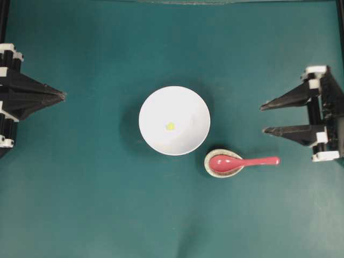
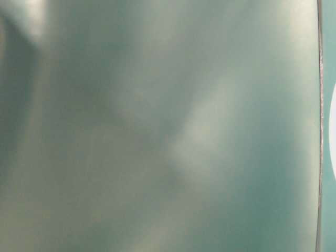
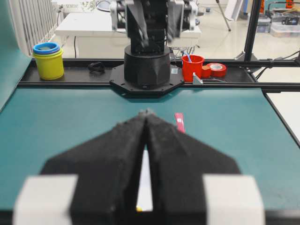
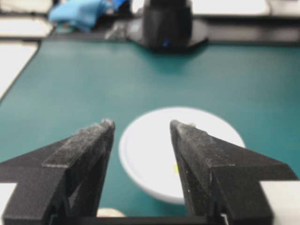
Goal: Scoop the yellow hexagonal prism block from the bowl with a spoon using the right arm.
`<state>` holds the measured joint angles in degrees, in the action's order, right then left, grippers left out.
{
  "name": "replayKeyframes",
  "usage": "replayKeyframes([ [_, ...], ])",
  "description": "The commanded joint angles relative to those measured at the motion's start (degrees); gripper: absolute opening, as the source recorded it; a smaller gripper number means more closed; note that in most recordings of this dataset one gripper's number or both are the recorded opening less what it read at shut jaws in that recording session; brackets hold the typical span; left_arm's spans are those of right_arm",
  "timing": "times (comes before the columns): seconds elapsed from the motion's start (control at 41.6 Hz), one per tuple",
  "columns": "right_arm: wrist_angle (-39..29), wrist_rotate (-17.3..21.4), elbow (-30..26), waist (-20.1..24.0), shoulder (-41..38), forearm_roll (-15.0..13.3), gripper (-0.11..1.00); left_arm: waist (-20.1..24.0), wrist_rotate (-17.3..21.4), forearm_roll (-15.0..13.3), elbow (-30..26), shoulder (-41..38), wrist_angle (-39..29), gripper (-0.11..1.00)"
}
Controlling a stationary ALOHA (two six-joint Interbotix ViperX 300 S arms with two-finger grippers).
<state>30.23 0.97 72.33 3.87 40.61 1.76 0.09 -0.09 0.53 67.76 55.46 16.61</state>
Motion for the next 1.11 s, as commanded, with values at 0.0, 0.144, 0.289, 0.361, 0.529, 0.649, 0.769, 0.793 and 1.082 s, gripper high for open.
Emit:
replayKeyframes([
  [0.0,6.3,0.5,1.0,1.3,-3.8,1.2,0.56,0.0,0.0,0.1,-1.1,-0.6,0.4,0.00],
  [0.144,16.8,2.6,3.3,3.8,-12.6,1.8,0.56,0.0,0.4,0.1,-1.0,-0.6,0.4,0.00],
  [0.289,25.8,3.8,3.8,6.9,-22.5,2.1,0.56,0.0,0.5,0.1,-1.0,-0.6,0.4,0.00],
  [0.361,31.0,3.9,4.0,8.4,-27.6,3.4,0.56,0.0,0.5,0.1,-1.0,-0.6,0.4,0.00],
  [0.529,40.6,3.9,4.4,12.5,-37.6,8.3,0.56,0.1,0.5,0.2,-1.0,-0.6,0.3,0.00],
  [0.649,44.9,3.9,4.4,15.5,-43.2,11.8,0.56,0.1,0.5,0.2,-1.0,-0.6,0.2,0.00],
  [0.769,46.2,3.9,4.5,17.9,-46.5,14.8,0.56,0.0,0.5,0.1,-1.0,-0.6,0.3,0.00],
  [0.793,46.2,4.0,4.5,18.5,-47.0,15.4,0.56,0.1,0.5,0.1,-1.0,-0.6,0.3,0.00],
  [1.082,43.7,4.5,5.4,21.4,-49.0,18.6,0.56,0.0,0.5,0.1,-1.0,-0.6,0.3,0.00],
])
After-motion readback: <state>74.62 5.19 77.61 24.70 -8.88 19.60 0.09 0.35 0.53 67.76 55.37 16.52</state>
